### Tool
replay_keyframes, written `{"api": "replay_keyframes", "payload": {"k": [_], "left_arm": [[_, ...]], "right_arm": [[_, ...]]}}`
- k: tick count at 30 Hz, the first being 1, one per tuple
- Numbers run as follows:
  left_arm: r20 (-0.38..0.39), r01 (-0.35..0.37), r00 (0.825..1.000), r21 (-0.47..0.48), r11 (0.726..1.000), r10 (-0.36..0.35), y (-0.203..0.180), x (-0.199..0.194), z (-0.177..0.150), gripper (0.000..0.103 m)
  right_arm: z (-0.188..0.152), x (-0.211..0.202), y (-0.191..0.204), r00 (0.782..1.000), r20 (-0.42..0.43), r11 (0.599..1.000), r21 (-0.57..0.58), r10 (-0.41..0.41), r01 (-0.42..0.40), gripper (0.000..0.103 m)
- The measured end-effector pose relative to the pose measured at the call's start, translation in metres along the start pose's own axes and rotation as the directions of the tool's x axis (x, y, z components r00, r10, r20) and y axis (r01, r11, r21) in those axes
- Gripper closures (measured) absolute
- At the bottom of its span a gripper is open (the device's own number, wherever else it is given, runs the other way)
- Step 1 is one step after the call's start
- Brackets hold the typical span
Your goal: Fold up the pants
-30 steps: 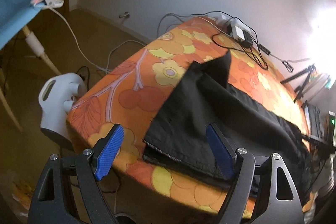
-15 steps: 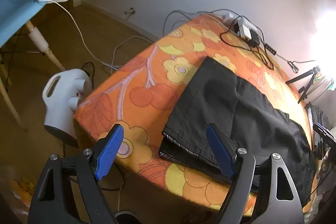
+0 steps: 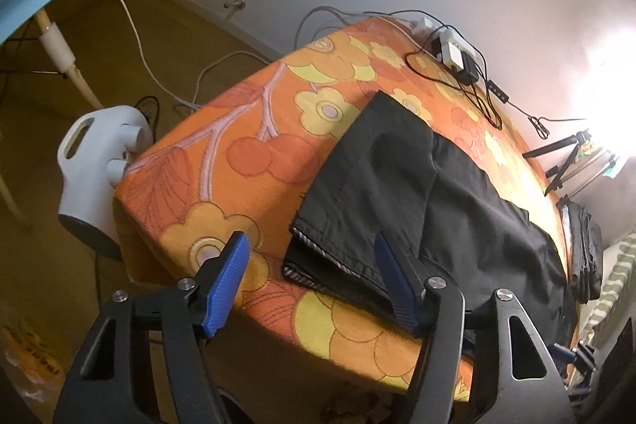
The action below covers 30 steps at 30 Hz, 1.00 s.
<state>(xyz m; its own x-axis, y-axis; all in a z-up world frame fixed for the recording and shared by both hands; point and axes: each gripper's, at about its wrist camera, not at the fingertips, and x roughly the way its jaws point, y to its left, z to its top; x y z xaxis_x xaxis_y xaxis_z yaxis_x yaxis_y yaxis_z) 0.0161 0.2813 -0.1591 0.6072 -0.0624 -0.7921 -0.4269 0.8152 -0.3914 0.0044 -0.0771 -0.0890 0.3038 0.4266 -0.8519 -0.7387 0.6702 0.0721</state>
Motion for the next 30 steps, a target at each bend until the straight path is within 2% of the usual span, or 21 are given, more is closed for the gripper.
{"api": "replay_keyframes", "payload": {"k": [4, 7, 9, 11, 13, 15, 16, 21, 25, 26, 27, 28, 30], "left_arm": [[-0.009, 0.003, 1.0, -0.001, 1.0, -0.003, -0.003, 0.004, -0.001, 0.046], [-0.007, 0.001, 1.0, 0.001, 1.0, -0.001, -0.005, 0.005, -0.001, 0.051], [-0.005, 0.001, 1.0, -0.005, 1.0, -0.001, -0.004, 0.006, 0.0, 0.051], [0.002, -0.001, 1.0, -0.019, 1.0, 0.001, -0.002, 0.005, 0.002, 0.051], [0.013, -0.002, 1.0, -0.036, 0.999, 0.003, 0.0, 0.004, 0.004, 0.051], [0.024, 0.001, 1.0, -0.06, 0.998, 0.0, 0.004, 0.002, 0.007, 0.051], [0.025, 0.007, 1.0, -0.068, 0.998, -0.005, 0.005, 0.002, 0.008, 0.051], [0.005, 0.003, 1.0, -0.061, 0.998, -0.002, 0.001, 0.01, 0.007, 0.051], [0.008, 0.001, 1.0, -0.05, 0.999, 0.0, -0.004, 0.012, 0.008, 0.053], [0.014, 0.009, 1.0, -0.047, 0.999, -0.008, -0.006, 0.011, 0.008, 0.069], [0.024, -0.002, 1.0, -0.037, 0.999, 0.003, -0.008, 0.01, 0.009, 0.077], [0.031, 0.001, 1.0, -0.031, 1.0, 0.0, -0.009, 0.008, 0.009, 0.093], [0.04, 0.011, 0.999, -0.032, 0.999, -0.01, -0.008, 0.006, 0.008, 0.096]], "right_arm": [[-0.009, 0.008, 0.004, 1.0, -0.013, 1.0, 0.014, 0.021, -0.021, 0.055], [-0.012, 0.016, 0.007, 0.999, -0.029, 1.0, -0.009, -0.014, 0.014, 0.057], [-0.013, 0.023, 0.004, 0.998, -0.046, 0.999, -0.01, -0.031, 0.03, 0.063], [-0.014, 0.024, 0.006, 0.999, -0.038, 0.999, -0.025, -0.038, 0.038, 0.064], [-0.015, 0.024, 0.01, 0.998, -0.033, 0.997, -0.056, -0.049, 0.047, 0.068], [-0.016, 0.025, 0.012, 0.998, -0.033, 0.997, -0.071, -0.046, 0.044, 0.085], [-0.016, 0.024, 0.014, 0.999, -0.033, 0.996, -0.075, -0.042, 0.039, 0.089], [-0.015, 0.024, 0.01, 0.999, -0.029, 0.998, -0.039, -0.044, 0.042, 0.096], [-0.014, 0.02, 0.007, 0.999, -0.02, 0.999, -0.018, -0.034, 0.033, 0.097], [-0.014, 0.019, 0.007, 0.999, -0.018, 0.999, -0.018, -0.034, 0.034, 0.097], [-0.013, 0.019, 0.007, 0.999, -0.017, 0.999, -0.018, -0.037, 0.037, 0.098], [-0.013, 0.018, 0.007, 0.999, -0.015, 0.999, -0.018, -0.039, 0.039, 0.098], [-0.014, 0.017, 0.007, 0.999, -0.014, 0.999, -0.02, -0.039, 0.039, 0.098]]}}
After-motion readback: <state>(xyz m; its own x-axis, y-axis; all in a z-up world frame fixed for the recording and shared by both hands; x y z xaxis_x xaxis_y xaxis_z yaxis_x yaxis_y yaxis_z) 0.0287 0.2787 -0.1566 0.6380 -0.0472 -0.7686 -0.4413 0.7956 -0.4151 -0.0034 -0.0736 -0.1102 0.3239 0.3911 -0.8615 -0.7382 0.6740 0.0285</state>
